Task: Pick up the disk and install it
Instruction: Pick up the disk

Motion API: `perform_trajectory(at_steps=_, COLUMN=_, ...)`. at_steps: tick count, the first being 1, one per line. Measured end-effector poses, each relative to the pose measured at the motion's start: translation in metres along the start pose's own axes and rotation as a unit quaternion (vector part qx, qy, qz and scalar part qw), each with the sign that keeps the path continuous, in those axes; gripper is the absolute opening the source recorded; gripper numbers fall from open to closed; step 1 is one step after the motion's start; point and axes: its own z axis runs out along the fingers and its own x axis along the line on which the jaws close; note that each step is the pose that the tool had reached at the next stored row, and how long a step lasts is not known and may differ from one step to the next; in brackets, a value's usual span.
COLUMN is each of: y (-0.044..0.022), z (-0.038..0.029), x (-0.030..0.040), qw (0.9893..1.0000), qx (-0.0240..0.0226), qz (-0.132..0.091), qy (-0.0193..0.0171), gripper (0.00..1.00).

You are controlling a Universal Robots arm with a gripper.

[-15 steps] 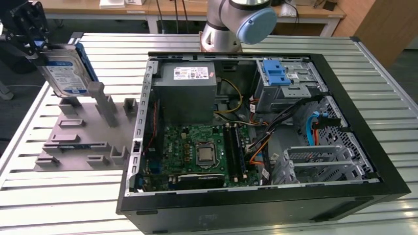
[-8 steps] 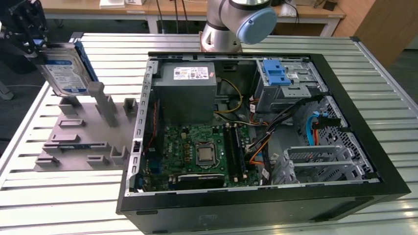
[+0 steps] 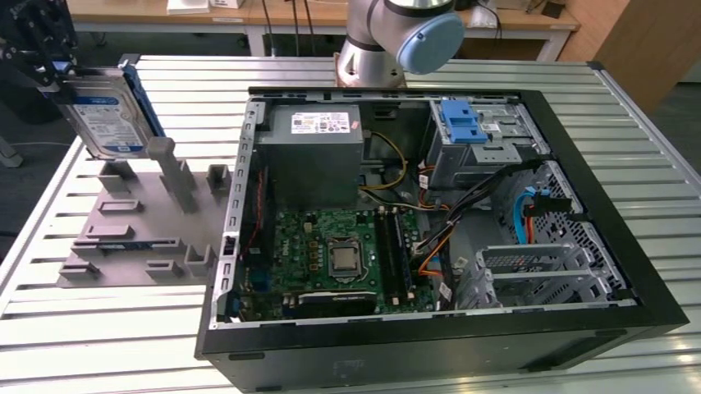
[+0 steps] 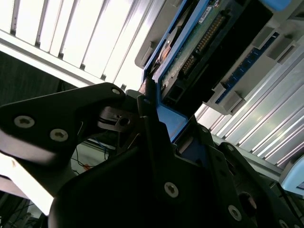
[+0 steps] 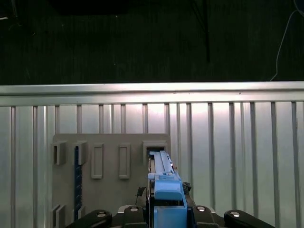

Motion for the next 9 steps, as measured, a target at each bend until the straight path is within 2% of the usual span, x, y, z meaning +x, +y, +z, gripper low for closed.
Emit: perform_trajectory(at_steps=9, y=0.0001, z=-0.0040, x=-0.0001, qw=1.0000, qx=0.0001, qz=0.000, qy=0.0000, gripper=0.36)
